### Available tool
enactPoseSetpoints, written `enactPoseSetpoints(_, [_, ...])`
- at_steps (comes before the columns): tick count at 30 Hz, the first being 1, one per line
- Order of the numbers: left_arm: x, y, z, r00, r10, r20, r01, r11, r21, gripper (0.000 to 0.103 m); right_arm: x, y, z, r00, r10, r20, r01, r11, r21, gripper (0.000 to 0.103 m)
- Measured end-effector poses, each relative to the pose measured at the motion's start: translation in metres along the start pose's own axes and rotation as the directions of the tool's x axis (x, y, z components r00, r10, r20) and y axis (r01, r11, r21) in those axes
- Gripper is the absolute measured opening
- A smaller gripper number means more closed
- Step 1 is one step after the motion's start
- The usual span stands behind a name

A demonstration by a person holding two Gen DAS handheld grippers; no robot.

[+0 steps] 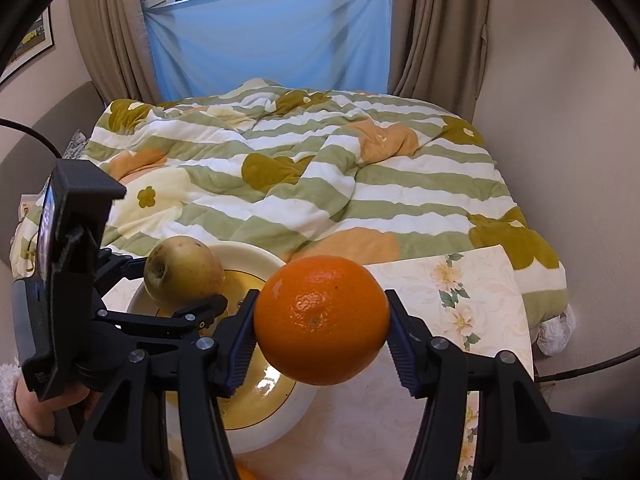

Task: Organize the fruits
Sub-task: 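Carry the pear with the left tool and lower it into the bowl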

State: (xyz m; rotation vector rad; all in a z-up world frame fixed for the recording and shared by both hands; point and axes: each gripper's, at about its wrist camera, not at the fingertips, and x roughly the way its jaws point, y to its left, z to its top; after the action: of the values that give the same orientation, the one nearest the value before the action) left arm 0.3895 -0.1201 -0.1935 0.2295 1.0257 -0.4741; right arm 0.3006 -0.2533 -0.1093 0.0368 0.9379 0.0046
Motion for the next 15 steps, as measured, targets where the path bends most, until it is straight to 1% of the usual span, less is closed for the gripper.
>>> enactPoseSetpoints(4, [0.002, 0.000, -0.001, 1.000, -0.004, -0.003, 0.004, 1.000, 0.007, 0.084, -0.001, -0.001, 0.000, 1.000, -0.005, -0.002, 0.005, 1.000, -0.002, 0.055])
enactPoseSetpoints(5, [0.001, -0.002, -0.001, 1.000, 0.002, 0.006, -0.002, 1.000, 0.017, 0.095, -0.003, 0.000, -0.001, 1.000, -0.007, 0.000, 0.007, 1.000, 0.000, 0.055])
enactPoseSetpoints(6, [-0.003, -0.003, -0.001, 1.000, 0.002, 0.023, -0.002, 1.000, 0.025, 0.103, -0.004, -0.001, -0.001, 1.000, -0.008, 0.002, 0.008, 1.000, 0.004, 0.055])
enactPoseSetpoints(8, [-0.013, -0.002, 0.000, 0.998, -0.017, 0.061, 0.016, 1.000, 0.018, 0.103, -0.007, -0.004, 0.000, 1.000, -0.012, 0.006, 0.012, 1.000, 0.012, 0.055])
enactPoseSetpoints(9, [-0.016, 0.000, 0.001, 0.998, -0.027, 0.064, 0.026, 1.000, 0.016, 0.103, -0.008, -0.005, 0.000, 1.000, -0.013, 0.008, 0.013, 1.000, 0.014, 0.055])
enactPoseSetpoints(12, [-0.023, 0.005, 0.002, 0.998, -0.017, 0.062, 0.017, 1.000, 0.007, 0.103, -0.013, -0.007, -0.001, 1.000, -0.016, 0.014, 0.016, 1.000, 0.016, 0.055])
enactPoseSetpoints(15, [-0.034, 0.013, -0.002, 0.998, -0.017, 0.066, 0.019, 1.000, -0.022, 0.103, -0.015, -0.005, -0.001, 1.000, -0.012, 0.017, 0.012, 1.000, 0.010, 0.055])
